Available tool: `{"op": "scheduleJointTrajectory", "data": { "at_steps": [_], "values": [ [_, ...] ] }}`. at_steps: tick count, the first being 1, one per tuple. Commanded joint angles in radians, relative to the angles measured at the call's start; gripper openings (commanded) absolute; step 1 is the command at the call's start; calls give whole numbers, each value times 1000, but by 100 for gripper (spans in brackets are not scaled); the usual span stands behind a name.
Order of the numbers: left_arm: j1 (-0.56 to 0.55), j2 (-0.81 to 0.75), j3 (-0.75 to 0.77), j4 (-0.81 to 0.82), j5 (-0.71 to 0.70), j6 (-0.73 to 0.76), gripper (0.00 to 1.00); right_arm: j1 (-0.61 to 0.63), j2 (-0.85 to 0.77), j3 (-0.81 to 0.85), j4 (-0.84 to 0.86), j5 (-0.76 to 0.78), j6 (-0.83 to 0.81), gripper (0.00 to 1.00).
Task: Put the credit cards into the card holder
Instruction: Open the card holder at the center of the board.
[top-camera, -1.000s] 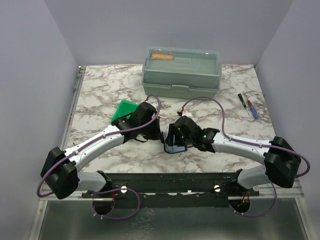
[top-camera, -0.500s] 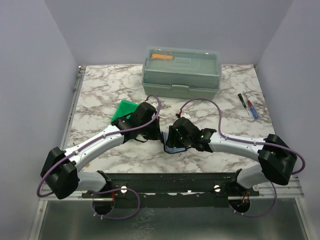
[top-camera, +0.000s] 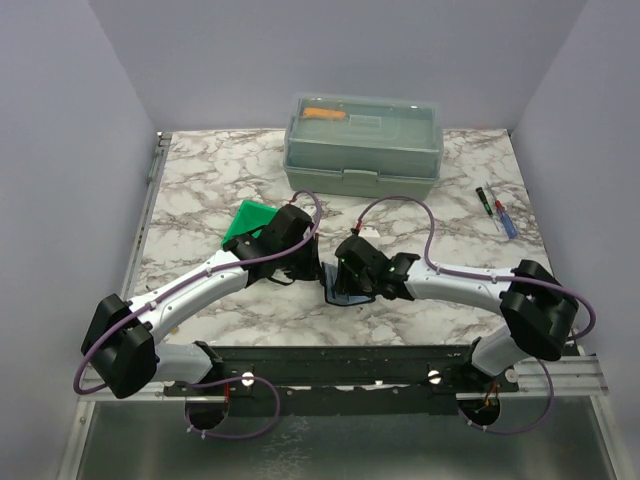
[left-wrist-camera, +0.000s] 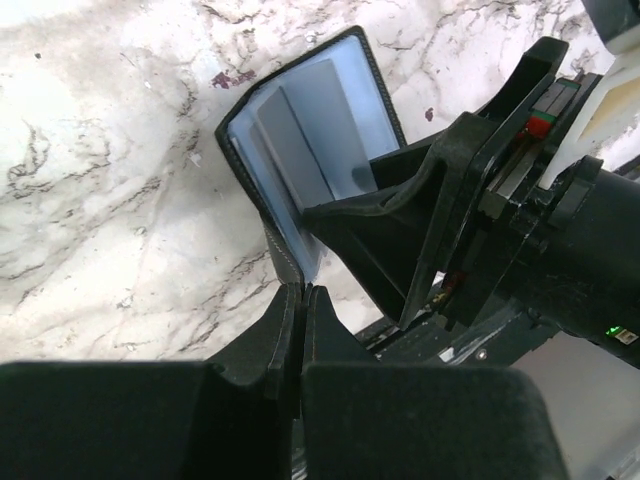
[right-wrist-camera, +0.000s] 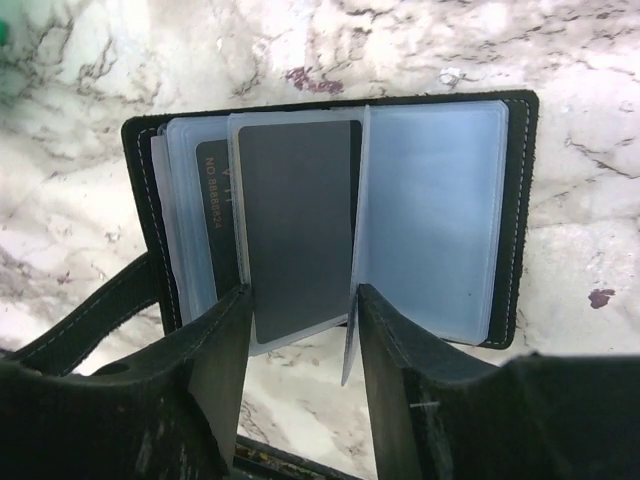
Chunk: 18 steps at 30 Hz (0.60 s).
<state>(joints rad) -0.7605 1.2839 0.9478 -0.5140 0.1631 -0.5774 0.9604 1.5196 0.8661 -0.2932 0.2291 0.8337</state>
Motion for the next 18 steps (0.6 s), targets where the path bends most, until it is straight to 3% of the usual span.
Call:
{"op": "scheduleJointTrajectory", "data": {
  "at_steps": [1, 12, 18],
  "values": [
    [2, -9, -8, -8, -39, 19, 0, -5, 59, 35, -183, 169, 60, 46],
    [8, -8, -10, -41, -99, 37, 0, -5, -22, 13, -245, 234, 122, 40],
    [8, 6, 26, -40, -80, 45, 0, -5, -76, -13, -259, 251, 154, 48]
  ]
}}
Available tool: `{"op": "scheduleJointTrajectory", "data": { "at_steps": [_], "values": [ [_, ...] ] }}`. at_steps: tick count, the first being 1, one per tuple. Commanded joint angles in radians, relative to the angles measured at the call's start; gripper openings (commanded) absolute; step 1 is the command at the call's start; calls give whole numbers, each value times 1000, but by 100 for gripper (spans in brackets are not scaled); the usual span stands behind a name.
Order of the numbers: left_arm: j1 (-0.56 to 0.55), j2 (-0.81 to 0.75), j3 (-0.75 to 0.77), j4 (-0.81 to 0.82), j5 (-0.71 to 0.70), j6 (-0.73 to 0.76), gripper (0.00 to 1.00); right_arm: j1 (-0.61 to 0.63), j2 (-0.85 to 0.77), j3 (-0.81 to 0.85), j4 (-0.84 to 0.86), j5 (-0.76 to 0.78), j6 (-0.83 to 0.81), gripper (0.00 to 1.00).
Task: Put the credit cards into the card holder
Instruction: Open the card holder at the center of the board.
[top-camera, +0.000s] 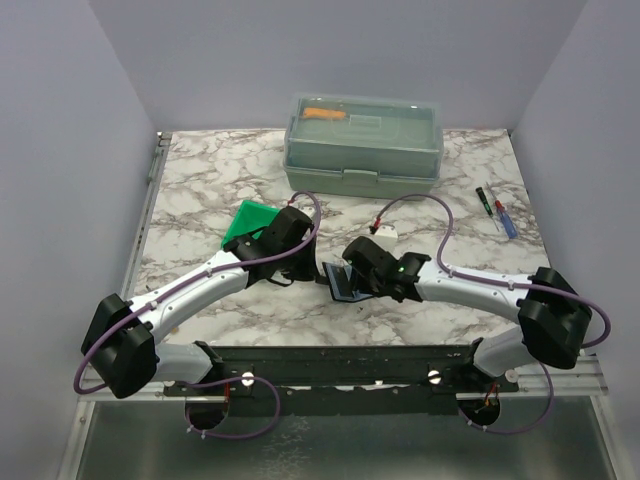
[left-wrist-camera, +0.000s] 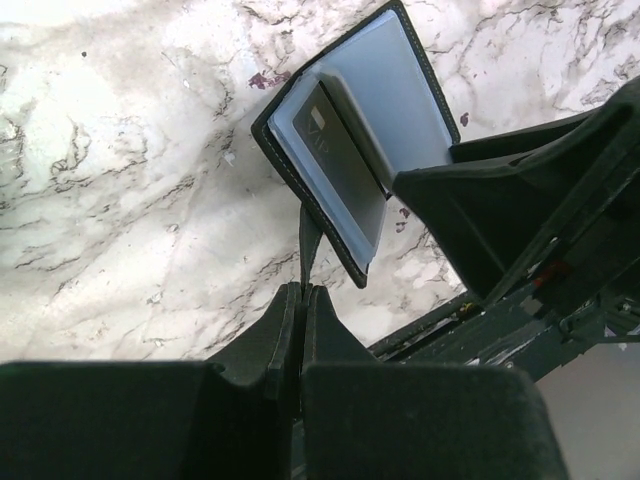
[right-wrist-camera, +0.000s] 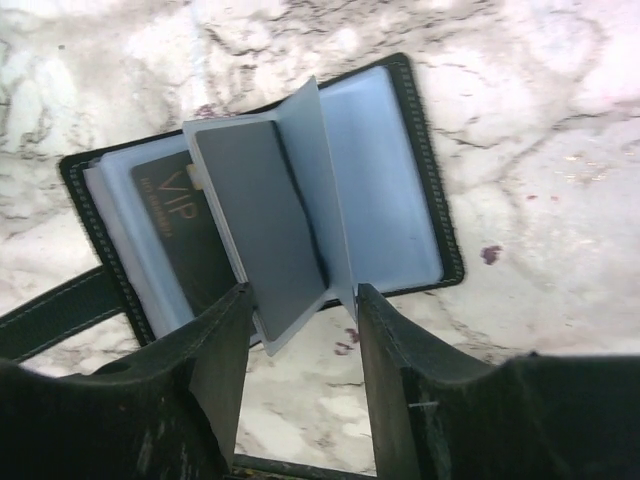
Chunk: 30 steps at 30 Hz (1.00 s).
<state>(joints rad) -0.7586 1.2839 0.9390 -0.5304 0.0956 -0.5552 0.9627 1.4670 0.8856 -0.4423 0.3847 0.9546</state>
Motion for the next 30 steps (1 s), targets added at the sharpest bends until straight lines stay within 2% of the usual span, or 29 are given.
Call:
{"op": "scheduleJointTrajectory", "data": {
  "at_steps": [1, 9, 15, 21, 26, 30],
  "values": [
    [6, 7, 41, -24, -7, 23, 0, -7, -24, -35, -118, 105, 39, 50],
    [7, 26, 93, -22, 28, 30, 0, -7, -29, -42, -140, 126, 55, 60],
    [6, 56, 114, -21, 44, 33, 0, -8, -135, -123, 85, 4, -82, 68],
    [7, 73, 135, -20, 53, 36, 0, -10, -179, -163, 179, -57, -133, 78],
    [6, 89, 142, -19, 55, 37, 0, -28, -170, -207, 308, -147, -173, 79],
    [5, 91, 138, -20, 52, 38, 0, -42, -123, -206, 332, -161, -175, 77]
  ]
}}
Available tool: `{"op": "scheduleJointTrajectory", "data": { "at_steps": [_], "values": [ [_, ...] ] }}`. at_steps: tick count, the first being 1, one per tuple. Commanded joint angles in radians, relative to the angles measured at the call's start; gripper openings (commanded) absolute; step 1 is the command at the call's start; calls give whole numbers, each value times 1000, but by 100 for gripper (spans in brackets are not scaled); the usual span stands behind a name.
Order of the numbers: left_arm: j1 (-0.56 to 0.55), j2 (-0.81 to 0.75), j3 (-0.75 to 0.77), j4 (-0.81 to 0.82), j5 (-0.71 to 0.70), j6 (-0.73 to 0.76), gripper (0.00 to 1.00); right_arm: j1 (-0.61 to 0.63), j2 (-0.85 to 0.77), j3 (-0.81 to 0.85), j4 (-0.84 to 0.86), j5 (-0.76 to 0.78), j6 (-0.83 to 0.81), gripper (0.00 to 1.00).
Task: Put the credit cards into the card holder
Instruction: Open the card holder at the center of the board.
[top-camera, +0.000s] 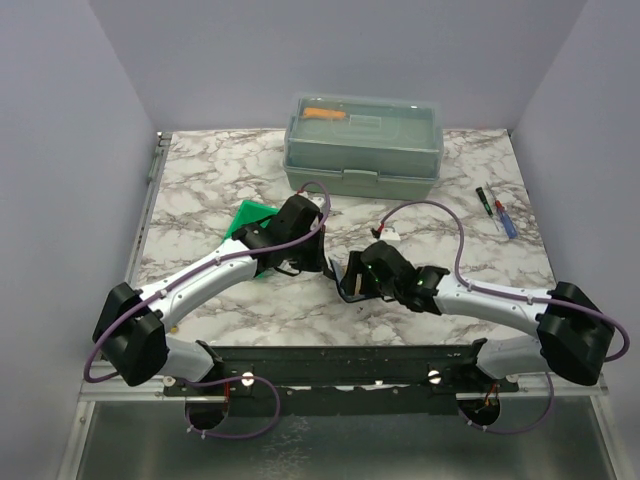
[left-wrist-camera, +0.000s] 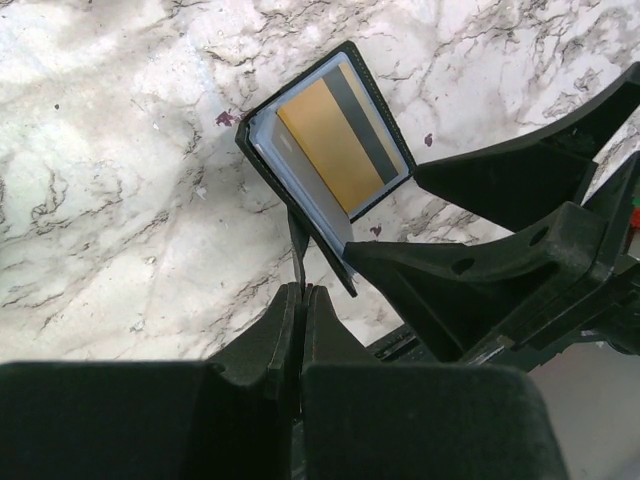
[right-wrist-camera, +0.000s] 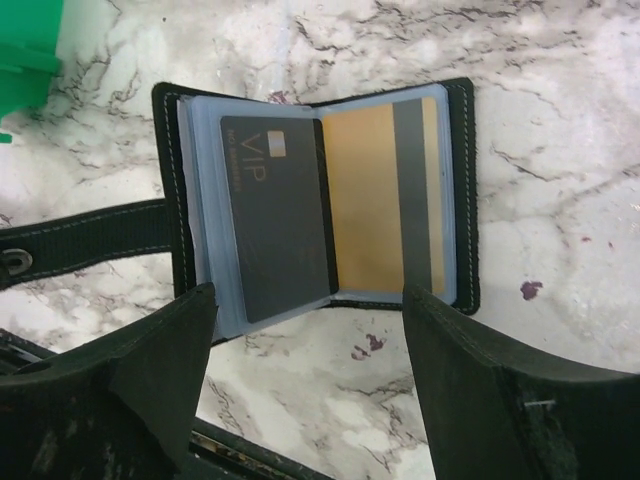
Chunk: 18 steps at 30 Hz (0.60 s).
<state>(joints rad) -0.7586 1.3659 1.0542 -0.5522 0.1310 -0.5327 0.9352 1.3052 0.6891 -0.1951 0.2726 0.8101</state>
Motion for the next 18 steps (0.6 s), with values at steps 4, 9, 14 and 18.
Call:
{"op": "scheduleJointTrajectory", "data": {
  "at_steps": [4, 9, 14, 18],
  "values": [
    [7, 12, 20, 1, 19, 14, 0, -18, 79, 9, 69, -36, -30, 67],
    [7, 7, 13, 1, 8, 15, 0, -18, 107, 39, 2, 15, -1, 56],
    [6, -1, -6, -6, -17, 21, 0, -18, 97, 39, -26, 33, 15, 52],
    [8, -10, -29, -21, -46, 23, 0, -17, 94, 45, -63, 66, 45, 52]
  ]
}}
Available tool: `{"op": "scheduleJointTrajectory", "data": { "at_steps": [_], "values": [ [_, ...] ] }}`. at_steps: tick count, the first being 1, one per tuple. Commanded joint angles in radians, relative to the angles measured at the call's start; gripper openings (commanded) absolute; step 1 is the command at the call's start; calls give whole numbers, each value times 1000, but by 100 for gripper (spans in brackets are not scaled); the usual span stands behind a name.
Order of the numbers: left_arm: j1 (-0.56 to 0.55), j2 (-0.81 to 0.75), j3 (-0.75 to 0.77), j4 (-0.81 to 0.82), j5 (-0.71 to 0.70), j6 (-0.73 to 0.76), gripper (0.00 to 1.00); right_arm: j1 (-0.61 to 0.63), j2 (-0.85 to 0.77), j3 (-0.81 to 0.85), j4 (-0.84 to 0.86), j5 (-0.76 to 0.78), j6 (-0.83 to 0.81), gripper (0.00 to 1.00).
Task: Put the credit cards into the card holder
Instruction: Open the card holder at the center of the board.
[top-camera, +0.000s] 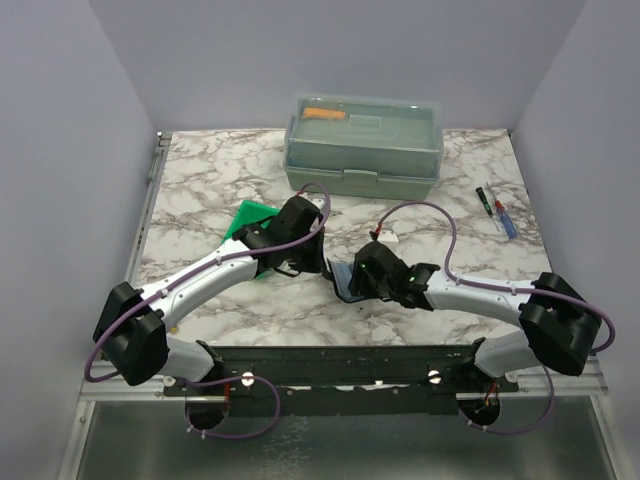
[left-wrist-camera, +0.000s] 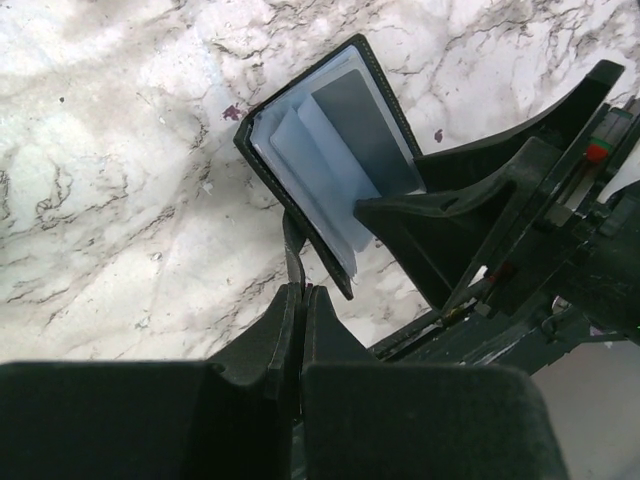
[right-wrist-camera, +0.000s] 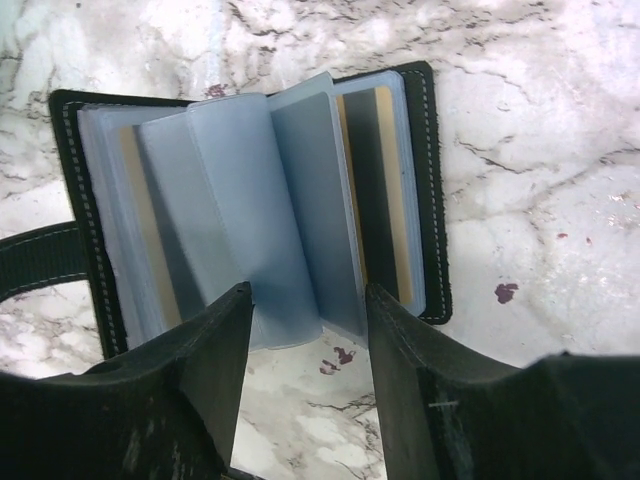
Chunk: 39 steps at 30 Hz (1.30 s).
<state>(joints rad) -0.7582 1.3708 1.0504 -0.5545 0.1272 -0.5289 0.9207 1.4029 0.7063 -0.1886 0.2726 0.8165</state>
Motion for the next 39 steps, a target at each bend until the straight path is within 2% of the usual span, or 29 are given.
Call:
{"op": "scheduleJointTrajectory", "data": {
  "at_steps": [1, 7, 13, 16, 19, 23, 31, 39],
  "values": [
    [8, -19, -33, -23, -51, 20, 0, -3, -2, 31, -84, 80, 44, 51],
    [8, -19, -72, -88, -107, 17, 0, -3, 38, 77, -190, 161, 96, 42],
    [8, -33, -74, -88, -96, 13, 0, -3, 65, 128, -275, 197, 111, 41],
    [7, -45, -53, -86, -85, 16, 0, 15, 55, 177, -317, 193, 53, 49],
    [7, -51, -39, -87, -78, 19, 0, 39, 29, 176, -218, 115, -45, 62],
    [7, -49, -36, -86, -75, 18, 0, 48, 31, 152, -79, 0, -127, 71],
    [7, -55, -41, -86, -73, 14, 0, 49, 148, 201, -33, -71, -173, 80],
    [7, -59, -43, -85, -74, 13, 0, 49, 172, 174, 10, -109, -184, 83]
  ]
}}
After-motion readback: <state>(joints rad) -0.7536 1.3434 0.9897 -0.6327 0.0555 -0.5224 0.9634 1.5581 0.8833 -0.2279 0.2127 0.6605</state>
